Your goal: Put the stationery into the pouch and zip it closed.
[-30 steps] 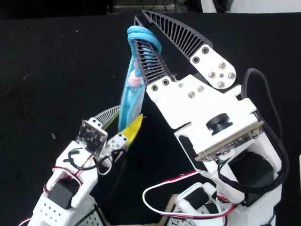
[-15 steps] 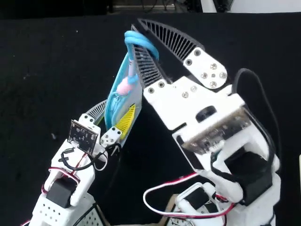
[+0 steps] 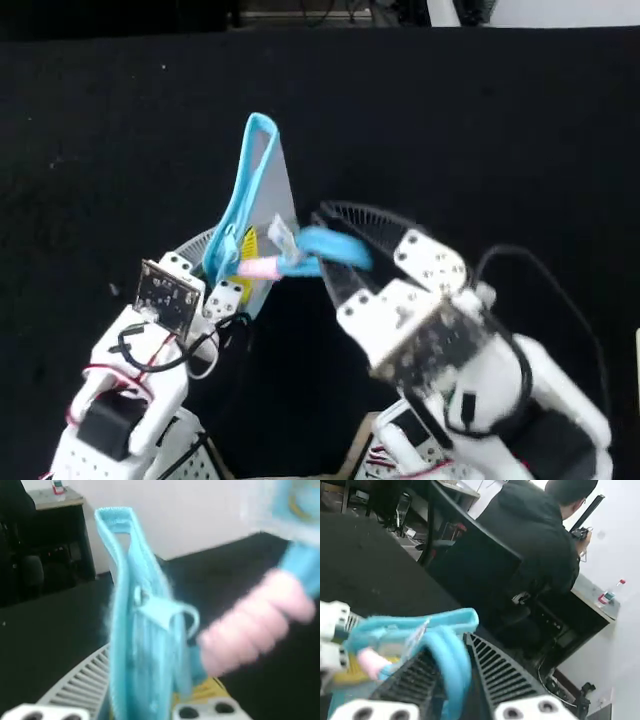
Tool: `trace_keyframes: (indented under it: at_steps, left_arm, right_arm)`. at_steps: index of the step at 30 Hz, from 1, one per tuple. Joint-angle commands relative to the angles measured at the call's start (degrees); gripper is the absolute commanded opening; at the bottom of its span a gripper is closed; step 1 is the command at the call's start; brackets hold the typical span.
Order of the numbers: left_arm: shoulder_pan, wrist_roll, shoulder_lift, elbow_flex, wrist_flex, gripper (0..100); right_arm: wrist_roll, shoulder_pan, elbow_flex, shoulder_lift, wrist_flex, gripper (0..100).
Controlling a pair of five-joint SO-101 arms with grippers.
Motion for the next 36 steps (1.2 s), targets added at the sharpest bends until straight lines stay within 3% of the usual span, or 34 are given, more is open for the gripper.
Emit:
trace_keyframes:
  at_steps: [1, 6, 13, 21, 25, 29, 36]
  left_arm:
    - [-2.77, -6.95, 0.53, -9.54, 8.35, 3]
    - [-6.99, -11.78, 0.53, -15.08, 11.34, 3]
    - [-5.85, -13.98, 0.70, -12.09, 11.52, 3]
    - [-3.47, -13.10, 0.09, -2.77, 11.16, 3]
    - [-2.95, -6.33, 0.09, -1.63, 10.99, 3]
    - [-3.38, -6.07, 0.00, 2.68, 7.38, 3]
    - [-3.03, -5.63, 0.00, 8.57, 2.64, 3]
  right_arm:
    - [0.00, 5.80, 5.85, -5.32, -0.62, 1.1]
    - [0.00, 19.25, 14.55, -10.86, -6.24, 1.1]
    - [-0.26, 26.81, 24.66, -15.43, -9.93, 1.1]
    - [-7.12, 26.90, 27.65, -12.97, -8.88, 1.1]
    - [-7.03, 25.23, 22.55, -6.02, -0.44, 4.2]
    - [-7.21, 21.27, 13.41, 1.89, 9.41, 14.9]
    - [-7.03, 14.51, -8.13, 9.54, 28.75, 15.5]
